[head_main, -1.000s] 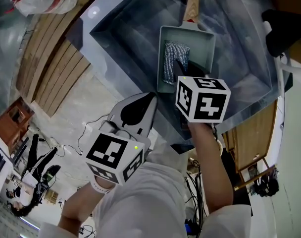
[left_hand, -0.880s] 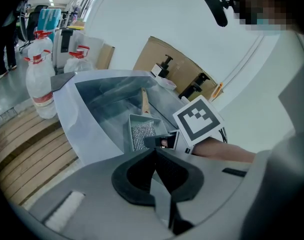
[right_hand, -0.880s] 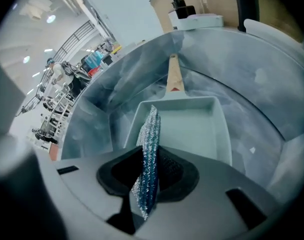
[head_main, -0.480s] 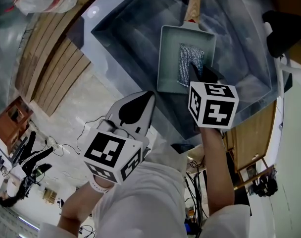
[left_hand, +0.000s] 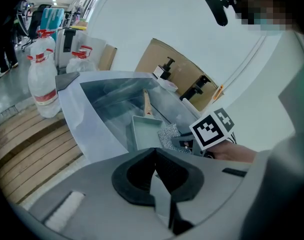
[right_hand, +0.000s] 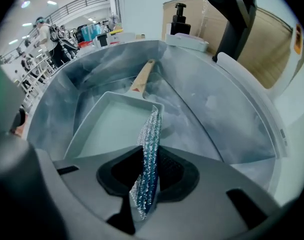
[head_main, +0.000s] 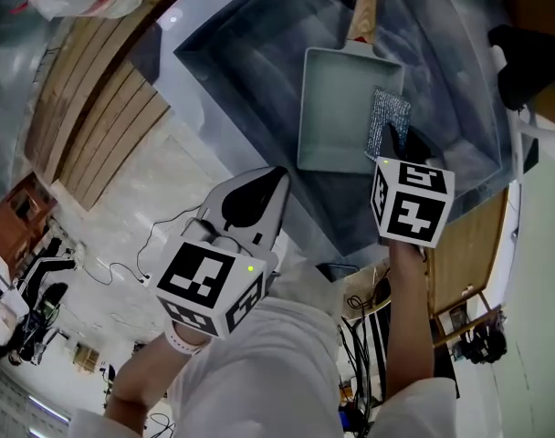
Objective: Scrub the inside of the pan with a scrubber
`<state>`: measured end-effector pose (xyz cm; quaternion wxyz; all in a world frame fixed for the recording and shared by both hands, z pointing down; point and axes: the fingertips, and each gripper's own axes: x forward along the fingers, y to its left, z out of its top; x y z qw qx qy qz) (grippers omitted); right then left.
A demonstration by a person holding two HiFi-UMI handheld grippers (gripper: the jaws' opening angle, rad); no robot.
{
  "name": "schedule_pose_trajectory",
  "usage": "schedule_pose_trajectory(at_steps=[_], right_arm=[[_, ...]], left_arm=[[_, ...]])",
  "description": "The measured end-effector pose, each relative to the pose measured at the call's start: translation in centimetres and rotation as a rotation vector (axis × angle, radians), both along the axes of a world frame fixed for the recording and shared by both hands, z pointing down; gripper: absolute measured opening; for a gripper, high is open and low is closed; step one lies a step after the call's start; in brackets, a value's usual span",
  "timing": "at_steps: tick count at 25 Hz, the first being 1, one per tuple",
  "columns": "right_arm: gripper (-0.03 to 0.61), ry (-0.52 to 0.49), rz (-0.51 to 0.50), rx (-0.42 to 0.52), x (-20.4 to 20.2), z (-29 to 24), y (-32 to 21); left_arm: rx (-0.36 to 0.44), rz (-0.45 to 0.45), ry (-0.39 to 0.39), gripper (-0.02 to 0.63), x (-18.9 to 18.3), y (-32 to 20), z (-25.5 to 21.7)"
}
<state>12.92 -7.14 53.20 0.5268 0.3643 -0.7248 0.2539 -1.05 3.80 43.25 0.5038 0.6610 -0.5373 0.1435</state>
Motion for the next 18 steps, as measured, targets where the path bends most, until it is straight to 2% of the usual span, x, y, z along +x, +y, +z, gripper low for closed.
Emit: schedule_pose_trajectory(at_steps=[12, 18], right_arm=[[0.064, 0.142, -0.012, 0.1, -0.36, -0.53, 0.22], [0.064, 0.144, 0.019, 0.092, -0.61, -0.29, -0.29]], left_arm=[[0.013, 0.001, 0.01, 0.005, -0.16, -0.06, -0.32], [0.011, -0.001, 0.012, 0.005, -0.74, -0.21, -0.14]])
